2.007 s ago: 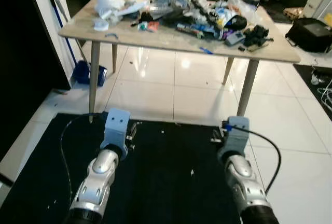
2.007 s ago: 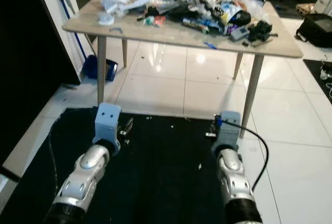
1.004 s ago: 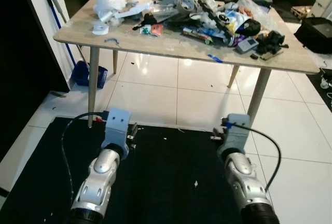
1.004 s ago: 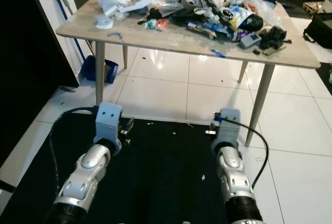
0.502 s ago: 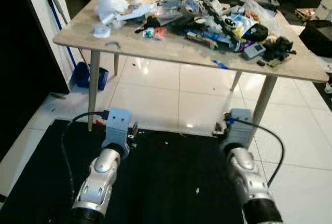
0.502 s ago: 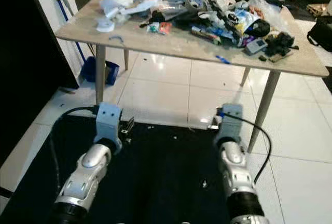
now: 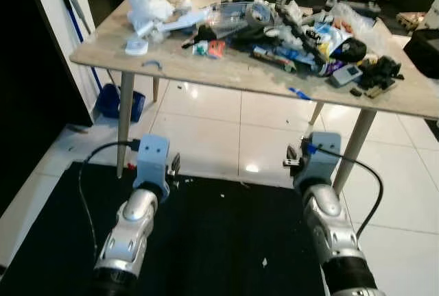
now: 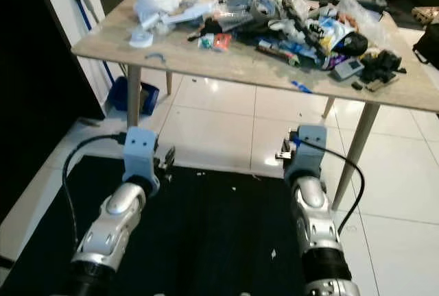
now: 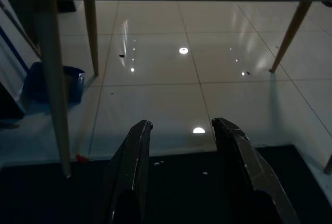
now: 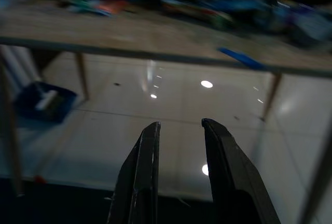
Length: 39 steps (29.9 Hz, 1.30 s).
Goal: Picking trash to rubbish bin
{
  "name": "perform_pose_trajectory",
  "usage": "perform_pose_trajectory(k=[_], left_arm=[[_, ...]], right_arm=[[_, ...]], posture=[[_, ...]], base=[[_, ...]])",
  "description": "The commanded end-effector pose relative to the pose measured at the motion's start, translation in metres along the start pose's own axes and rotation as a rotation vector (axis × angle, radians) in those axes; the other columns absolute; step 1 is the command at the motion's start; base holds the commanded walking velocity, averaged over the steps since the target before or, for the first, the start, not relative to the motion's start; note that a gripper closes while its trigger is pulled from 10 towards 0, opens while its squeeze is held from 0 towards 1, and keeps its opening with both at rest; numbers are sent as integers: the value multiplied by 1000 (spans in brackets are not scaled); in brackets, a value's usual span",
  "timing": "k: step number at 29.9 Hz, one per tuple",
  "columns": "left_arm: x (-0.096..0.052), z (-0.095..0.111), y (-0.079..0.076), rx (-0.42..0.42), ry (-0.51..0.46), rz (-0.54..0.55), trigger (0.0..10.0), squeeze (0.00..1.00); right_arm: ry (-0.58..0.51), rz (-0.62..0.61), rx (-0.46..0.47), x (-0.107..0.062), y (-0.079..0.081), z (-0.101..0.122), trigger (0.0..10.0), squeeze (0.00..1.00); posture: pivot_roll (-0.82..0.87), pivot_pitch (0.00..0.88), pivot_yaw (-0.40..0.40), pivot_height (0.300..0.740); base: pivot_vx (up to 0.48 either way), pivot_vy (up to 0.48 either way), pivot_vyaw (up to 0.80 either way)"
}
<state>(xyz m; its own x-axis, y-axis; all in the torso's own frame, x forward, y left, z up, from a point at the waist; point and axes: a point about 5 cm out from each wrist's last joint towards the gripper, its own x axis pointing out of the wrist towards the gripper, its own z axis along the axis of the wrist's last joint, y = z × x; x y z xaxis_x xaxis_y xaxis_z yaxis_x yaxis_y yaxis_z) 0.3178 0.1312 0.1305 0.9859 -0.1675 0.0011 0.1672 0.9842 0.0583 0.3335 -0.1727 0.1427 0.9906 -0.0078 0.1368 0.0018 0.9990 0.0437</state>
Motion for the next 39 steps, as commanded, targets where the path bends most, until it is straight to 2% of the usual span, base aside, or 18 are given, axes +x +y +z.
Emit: perform_pose_trajectory(k=[1, 14, 16, 21, 39], left_arm=[[-1, 3, 3, -5, -3, 6, 10000, 0], [3, 16, 10, -13, -54, 24, 10000, 0], [2, 23, 8, -51, -108, 16, 10000, 0], [1, 32, 4, -69, -162, -2, 10000, 0], [0, 32, 4, -46, -159, -8, 10000, 0]], right_arm=[[-5, 20, 5, -4, 3, -2, 10000, 0], [-37, 72, -18, -5, 11, 2, 10000, 0], [-42, 76, -17, -5, 11, 2, 10000, 0], [-51, 81, -16, -5, 11, 4, 10000, 0], [-69, 115, -14, -7, 17, 6, 10000, 0]], posture=[[-40, 138, -63, 740], [-38, 137, -62, 740], [-38, 137, -62, 740], [-39, 136, -62, 740], [-38, 137, -60, 740]], base=[[270, 0, 0], [267, 0, 0], [270, 0, 0], [268, 0, 0], [284, 0, 0]])
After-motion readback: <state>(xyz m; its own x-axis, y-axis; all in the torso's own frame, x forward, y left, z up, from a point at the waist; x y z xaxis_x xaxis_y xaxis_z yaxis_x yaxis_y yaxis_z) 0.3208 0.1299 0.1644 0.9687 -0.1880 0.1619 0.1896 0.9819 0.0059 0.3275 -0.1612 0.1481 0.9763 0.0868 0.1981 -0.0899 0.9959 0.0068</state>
